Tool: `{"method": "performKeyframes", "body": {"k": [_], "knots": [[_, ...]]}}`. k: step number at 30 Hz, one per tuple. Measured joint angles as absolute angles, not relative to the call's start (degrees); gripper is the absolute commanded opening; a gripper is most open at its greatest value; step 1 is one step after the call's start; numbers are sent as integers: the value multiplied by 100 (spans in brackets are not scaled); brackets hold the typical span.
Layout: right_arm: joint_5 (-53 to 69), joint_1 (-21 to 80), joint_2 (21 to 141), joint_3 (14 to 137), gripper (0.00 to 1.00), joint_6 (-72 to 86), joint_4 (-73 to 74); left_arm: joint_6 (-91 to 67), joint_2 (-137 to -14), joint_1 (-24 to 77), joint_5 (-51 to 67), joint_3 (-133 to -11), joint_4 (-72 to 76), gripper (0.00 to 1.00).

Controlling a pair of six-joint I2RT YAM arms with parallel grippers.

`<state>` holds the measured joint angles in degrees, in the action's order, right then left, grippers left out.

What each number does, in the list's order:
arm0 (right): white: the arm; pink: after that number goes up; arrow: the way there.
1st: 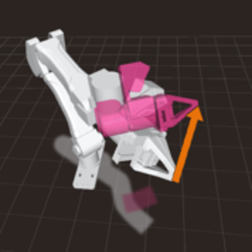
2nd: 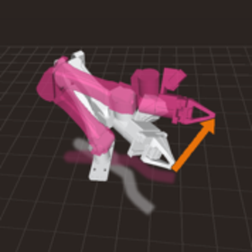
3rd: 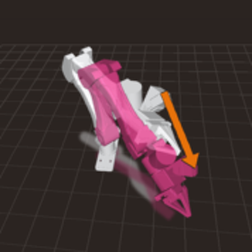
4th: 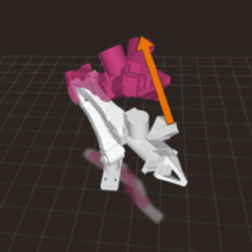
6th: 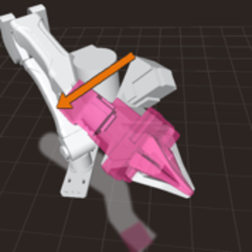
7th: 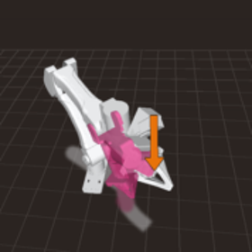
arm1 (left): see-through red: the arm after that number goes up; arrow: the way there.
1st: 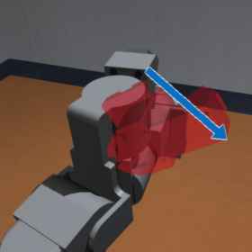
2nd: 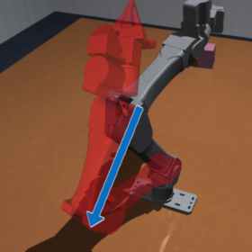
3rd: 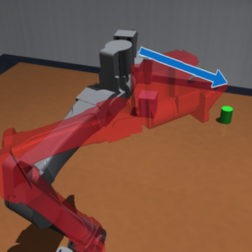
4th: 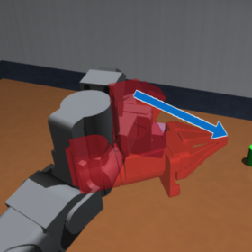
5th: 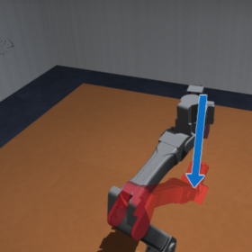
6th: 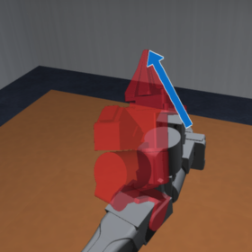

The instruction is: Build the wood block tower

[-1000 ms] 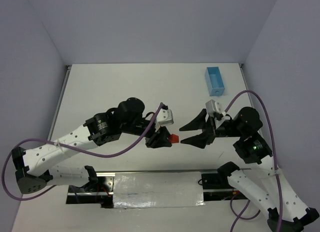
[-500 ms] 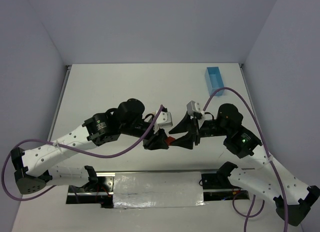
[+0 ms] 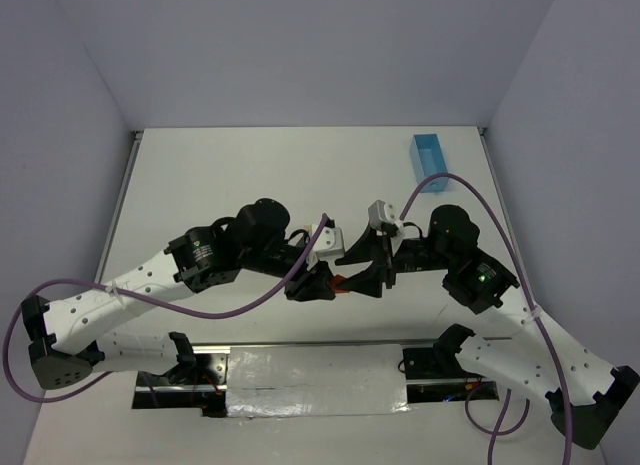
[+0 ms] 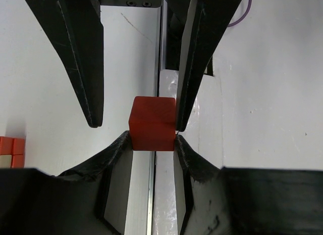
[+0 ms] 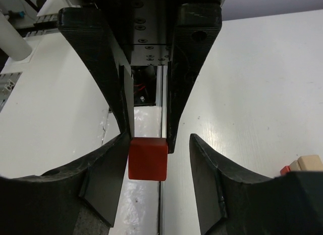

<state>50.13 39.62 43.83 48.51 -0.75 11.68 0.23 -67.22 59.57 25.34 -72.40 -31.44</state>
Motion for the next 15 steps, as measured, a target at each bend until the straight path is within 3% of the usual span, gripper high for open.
{"method": "performKeyframes", "body": {"k": [9,10,15], "knots": [[5146,3962,4386,4851,61,-119,1271,132,-6665,5957,2445,-7251,-3162,0],[5146,3962,4386,4851,55,-119,1273,134,-6652,5957,2432,-7251,-3162,0],[5179,3964,4412,4851,45,-110,1275,137,-6624,5957,2412,-7251,-3162,0]]}}
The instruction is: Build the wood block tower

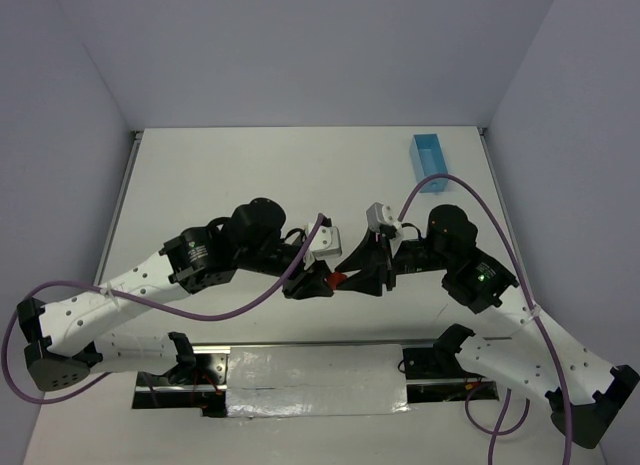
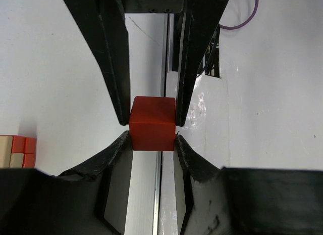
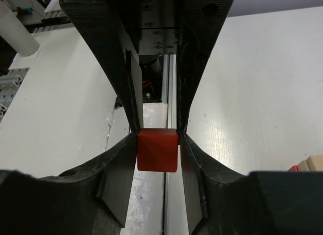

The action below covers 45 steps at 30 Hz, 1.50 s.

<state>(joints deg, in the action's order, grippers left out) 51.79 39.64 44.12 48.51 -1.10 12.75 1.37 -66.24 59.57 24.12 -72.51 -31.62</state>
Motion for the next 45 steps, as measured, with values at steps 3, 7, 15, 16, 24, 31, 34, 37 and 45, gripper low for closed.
{"method": "performKeyframes", "body": {"k": [3,7,15,16,24,31,34,37,45], "knots": [[5190,3986,4412,4851,37,-117,1275,137,-6624,5957,2394,-7251,-3166,0],[5188,4003,4449,4851,24,-130,1282,137,-6624,5957,2383,-7251,-3197,0],[5142,4117,4635,4849,0,-237,1269,119,-6622,5957,2189,-7251,-3404,59],[5118,4125,4635,4842,0,-248,1249,121,-6622,5957,2110,-7251,-3378,65],[4989,4139,4635,4770,0,-263,950,-145,-6302,5957,1297,-7251,-3135,99],[4692,4086,4829,4722,0,-456,794,-355,-6180,5957,589,-7251,-3277,99],[4716,3844,5190,4722,0,-679,711,-497,-6018,5957,309,-7249,-3465,99],[4762,3428,5780,4724,0,-998,613,-652,-5684,5957,-115,-7249,-3649,100],[5039,2574,7883,5507,0,-1920,687,-1284,-4722,5955,-2469,-6831,-3894,100]]}}
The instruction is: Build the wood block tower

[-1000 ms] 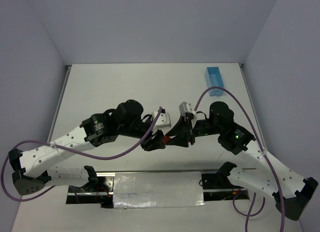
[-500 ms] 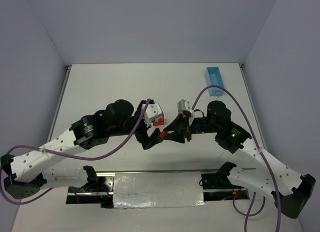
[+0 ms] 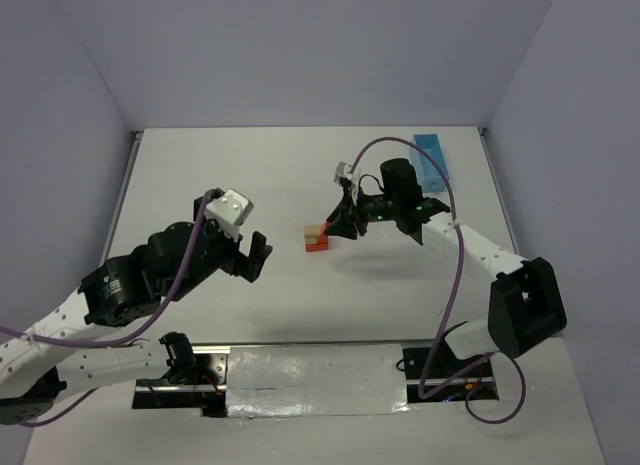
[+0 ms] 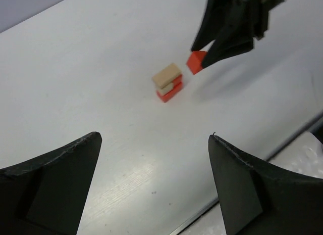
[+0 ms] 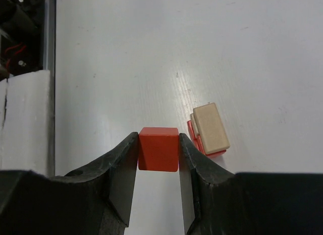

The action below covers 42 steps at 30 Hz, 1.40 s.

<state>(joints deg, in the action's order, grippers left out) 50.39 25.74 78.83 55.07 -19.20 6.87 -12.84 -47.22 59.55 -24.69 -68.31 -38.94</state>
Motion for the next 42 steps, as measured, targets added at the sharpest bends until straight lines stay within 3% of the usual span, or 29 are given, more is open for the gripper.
{"method": "performKeyframes", "body": {"k": [9,26,42], "knots": [[5207,2550,8687,5561,0,-3096,-5,-1540,-4259,5957,-3573,-5957,-3846,99],[5546,2471,10138,6611,0,-4294,-196,-1529,-4340,5957,-3446,-5697,-3601,99],[5911,2438,10193,6222,1,-4412,-134,-1516,-4401,5841,-3205,-5680,-3544,100]]}}
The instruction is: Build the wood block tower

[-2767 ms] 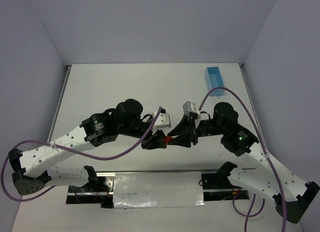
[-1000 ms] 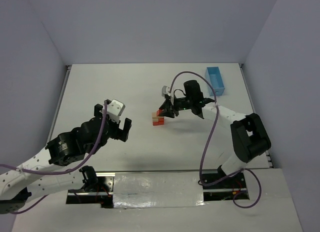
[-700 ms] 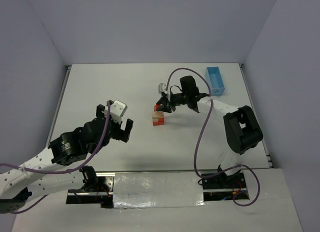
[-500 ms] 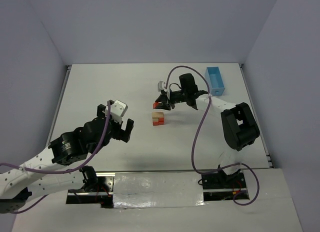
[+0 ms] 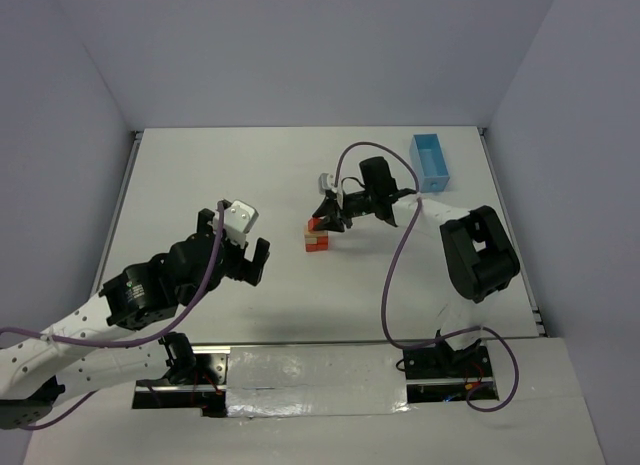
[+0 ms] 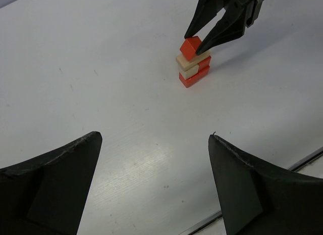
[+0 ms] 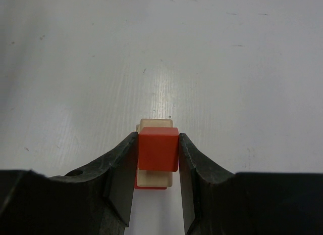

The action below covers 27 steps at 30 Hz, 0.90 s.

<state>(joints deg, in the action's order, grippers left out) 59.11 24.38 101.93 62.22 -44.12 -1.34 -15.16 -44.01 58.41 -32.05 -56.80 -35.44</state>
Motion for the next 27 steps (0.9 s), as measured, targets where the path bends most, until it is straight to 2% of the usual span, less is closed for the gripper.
{"method": "performKeyframes", "body": {"k": [27], "knots": [[6064,2394,10007,6020,12,-4115,-388,-1492,-4298,5826,-2921,-5592,-3470,100]]}}
